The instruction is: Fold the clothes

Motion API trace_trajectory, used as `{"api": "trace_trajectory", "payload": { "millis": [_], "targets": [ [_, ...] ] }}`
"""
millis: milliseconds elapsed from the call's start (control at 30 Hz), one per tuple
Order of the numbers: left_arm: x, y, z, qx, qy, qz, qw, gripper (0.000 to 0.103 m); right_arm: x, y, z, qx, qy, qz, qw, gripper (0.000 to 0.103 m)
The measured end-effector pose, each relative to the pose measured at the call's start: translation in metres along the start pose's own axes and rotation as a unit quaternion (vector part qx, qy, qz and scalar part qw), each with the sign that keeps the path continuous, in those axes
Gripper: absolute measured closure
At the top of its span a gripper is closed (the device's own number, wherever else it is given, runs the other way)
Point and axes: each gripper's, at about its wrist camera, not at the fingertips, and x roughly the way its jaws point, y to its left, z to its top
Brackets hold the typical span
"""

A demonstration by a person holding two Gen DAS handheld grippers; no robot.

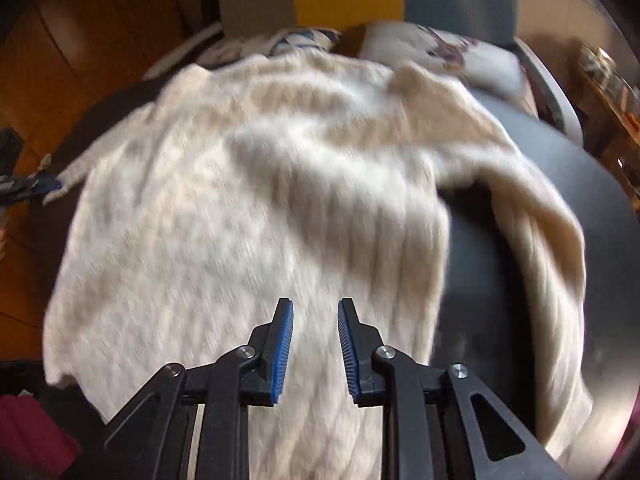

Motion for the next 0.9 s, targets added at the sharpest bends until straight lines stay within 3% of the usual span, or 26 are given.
{"api": "trace_trajectory", "payload": {
  "millis": [167, 267, 367, 433, 533, 567, 733, 900],
  "targets": [
    [0.022, -0.011, -0.063, -0.030, 0.040, -0.047, 0.9976, 0.080, -0.021, 0.000, -0.042, 0.042, -0.022, 0.038, 0.998, 0.080],
    [0.042, -0.023, -0.073, -0.035, 0.051, -0.040, 0.9972, 0.078, -0.029, 0.005, -0.060, 0.037, -0.014, 0.006, 0.999, 0.075],
    [0.053, -0.032, -0.066, -0.040, 0.043, -0.036, 0.9976, 0.075, -0.031, -0.007, -0.075, 0.074, -0.021, 0.000, 0.997, 0.075],
    [0.058, -0.036, -0.059, -0.042, 0.040, -0.027, 0.9980, 0.076, -0.026, -0.008, -0.082, 0.067, -0.012, -0.027, 0.997, 0.074],
    [0.064, -0.040, -0.044, -0.029, 0.034, 0.006, 0.9990, 0.094, -0.027, -0.007, -0.090, 0.069, -0.017, -0.020, 0.997, 0.074],
    [0.066, -0.042, -0.038, -0.024, 0.033, 0.018, 0.9990, 0.095, -0.027, -0.004, -0.091, 0.061, -0.010, -0.024, 0.998, 0.074],
    [0.077, -0.049, -0.013, -0.001, 0.024, 0.076, 0.9968, 0.096, -0.031, 0.010, -0.099, 0.032, 0.016, -0.061, 0.997, 0.074],
    [0.082, -0.053, 0.005, 0.012, 0.034, 0.095, 0.9948, 0.095, -0.051, 0.017, -0.112, 0.059, -0.023, -0.040, 0.997, 0.074]
  ]
}}
